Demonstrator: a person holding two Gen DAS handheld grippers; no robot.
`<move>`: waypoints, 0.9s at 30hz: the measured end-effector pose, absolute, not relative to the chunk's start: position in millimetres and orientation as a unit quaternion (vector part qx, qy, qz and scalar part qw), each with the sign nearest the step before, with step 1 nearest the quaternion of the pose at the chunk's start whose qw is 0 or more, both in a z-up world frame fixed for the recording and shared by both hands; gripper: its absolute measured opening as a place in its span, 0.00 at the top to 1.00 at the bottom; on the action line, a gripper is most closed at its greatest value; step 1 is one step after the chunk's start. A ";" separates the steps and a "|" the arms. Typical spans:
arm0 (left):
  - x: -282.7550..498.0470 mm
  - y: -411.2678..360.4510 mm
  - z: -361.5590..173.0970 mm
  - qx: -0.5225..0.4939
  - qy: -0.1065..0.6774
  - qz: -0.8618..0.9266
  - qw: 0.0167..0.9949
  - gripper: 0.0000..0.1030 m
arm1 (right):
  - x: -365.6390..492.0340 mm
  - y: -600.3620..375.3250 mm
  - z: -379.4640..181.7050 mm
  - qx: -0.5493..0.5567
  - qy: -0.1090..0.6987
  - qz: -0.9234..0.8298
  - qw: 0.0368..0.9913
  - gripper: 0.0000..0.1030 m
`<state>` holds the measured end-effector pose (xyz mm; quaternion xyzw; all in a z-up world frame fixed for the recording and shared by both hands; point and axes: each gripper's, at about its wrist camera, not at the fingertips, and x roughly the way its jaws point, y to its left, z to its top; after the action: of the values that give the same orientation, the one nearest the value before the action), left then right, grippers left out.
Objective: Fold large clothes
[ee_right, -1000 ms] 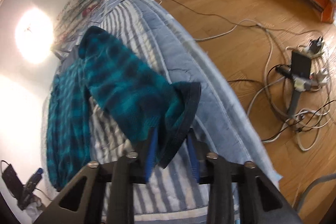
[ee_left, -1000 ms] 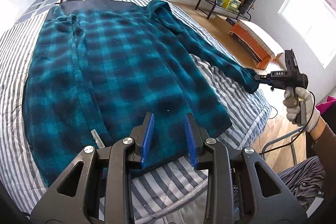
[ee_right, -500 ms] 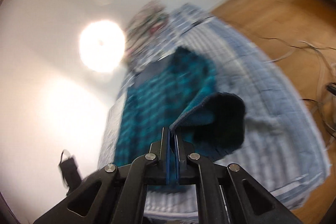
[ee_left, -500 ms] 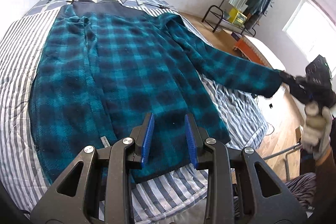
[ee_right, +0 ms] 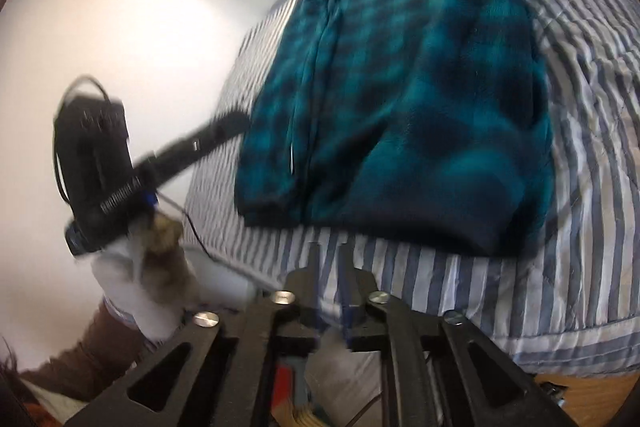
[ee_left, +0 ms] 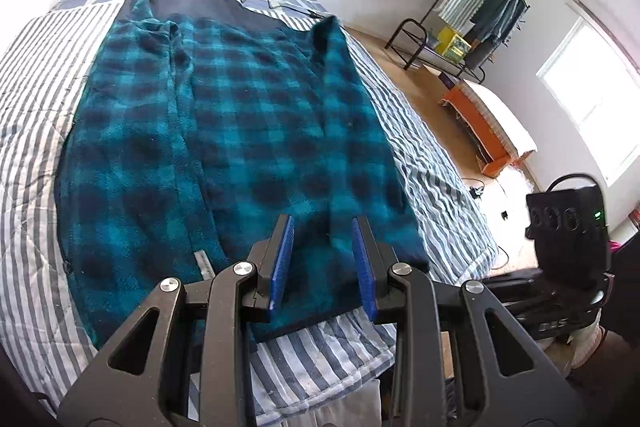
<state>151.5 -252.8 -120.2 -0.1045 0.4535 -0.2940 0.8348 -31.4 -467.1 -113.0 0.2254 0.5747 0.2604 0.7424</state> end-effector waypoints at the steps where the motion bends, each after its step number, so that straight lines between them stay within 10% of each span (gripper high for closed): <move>1: 151.2 -254.0 -122.4 -0.106 0.458 -0.297 0.831 0.71 | -34.3 -468.2 -107.3 0.220 0.569 0.264 0.747 0.74; 13: 168.8 -285.7 -166.9 -0.173 0.536 -0.308 0.767 0.58 | -14.3 -560.6 -86.3 0.221 0.520 0.137 0.814 0.73; 27: 183.9 -295.6 -212.2 -0.229 0.584 -0.301 0.718 0.58 | 116.9 -573.9 -41.5 0.141 0.460 0.069 0.874 0.49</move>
<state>183.9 -295.6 -212.2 -0.2295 0.5845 -0.3013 0.7176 116.9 -573.9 -41.5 0.1411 0.4605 0.0693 0.8736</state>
